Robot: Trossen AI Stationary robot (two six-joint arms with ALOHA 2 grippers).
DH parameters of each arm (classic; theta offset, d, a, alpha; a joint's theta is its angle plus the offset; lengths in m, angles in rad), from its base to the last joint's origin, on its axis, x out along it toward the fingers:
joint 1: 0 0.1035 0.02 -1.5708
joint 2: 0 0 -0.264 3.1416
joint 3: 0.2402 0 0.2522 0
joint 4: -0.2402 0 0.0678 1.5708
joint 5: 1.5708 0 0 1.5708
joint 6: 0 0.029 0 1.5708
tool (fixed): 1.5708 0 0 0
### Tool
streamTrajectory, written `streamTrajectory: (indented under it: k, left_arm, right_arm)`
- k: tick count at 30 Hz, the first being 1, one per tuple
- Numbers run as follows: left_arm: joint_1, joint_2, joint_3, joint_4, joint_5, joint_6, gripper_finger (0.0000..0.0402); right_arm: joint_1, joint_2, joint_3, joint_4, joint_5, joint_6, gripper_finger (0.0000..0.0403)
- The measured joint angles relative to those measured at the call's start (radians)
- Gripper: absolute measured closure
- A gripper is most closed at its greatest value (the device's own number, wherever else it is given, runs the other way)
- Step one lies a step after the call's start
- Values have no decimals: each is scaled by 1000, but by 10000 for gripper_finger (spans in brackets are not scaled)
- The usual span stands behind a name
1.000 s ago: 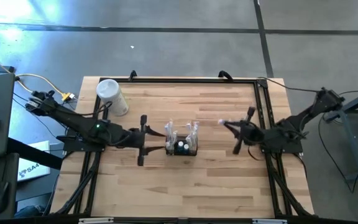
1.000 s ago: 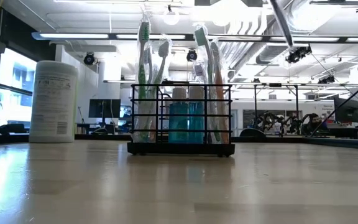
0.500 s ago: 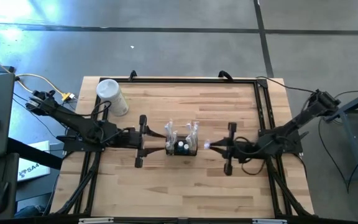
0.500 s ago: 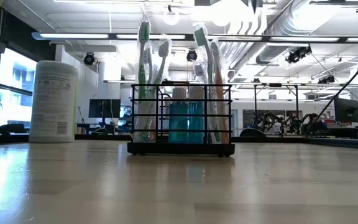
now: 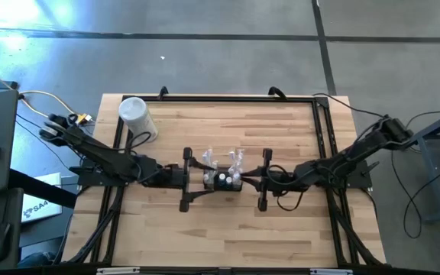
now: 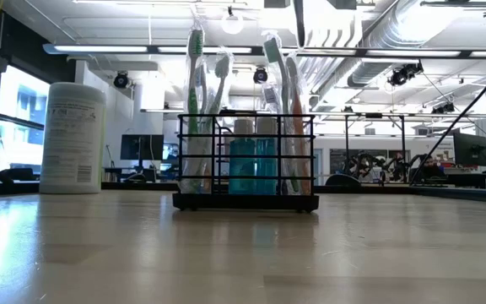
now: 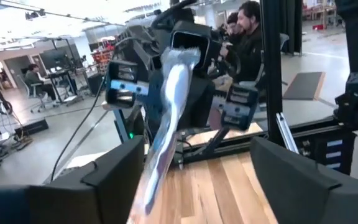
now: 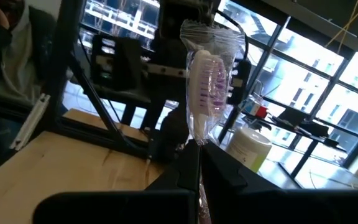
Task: Pick & Place toothbrushing station
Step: Put the purple toothbrush into the black mesh
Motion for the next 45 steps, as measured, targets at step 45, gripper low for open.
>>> streamTrajectory:
  k: [45]
  left_arm:
    - [143, 207, 179, 57, 6, -36, 86]
  right_arm:
    - [-31, 24, 0, 10, -16, 15, 399]
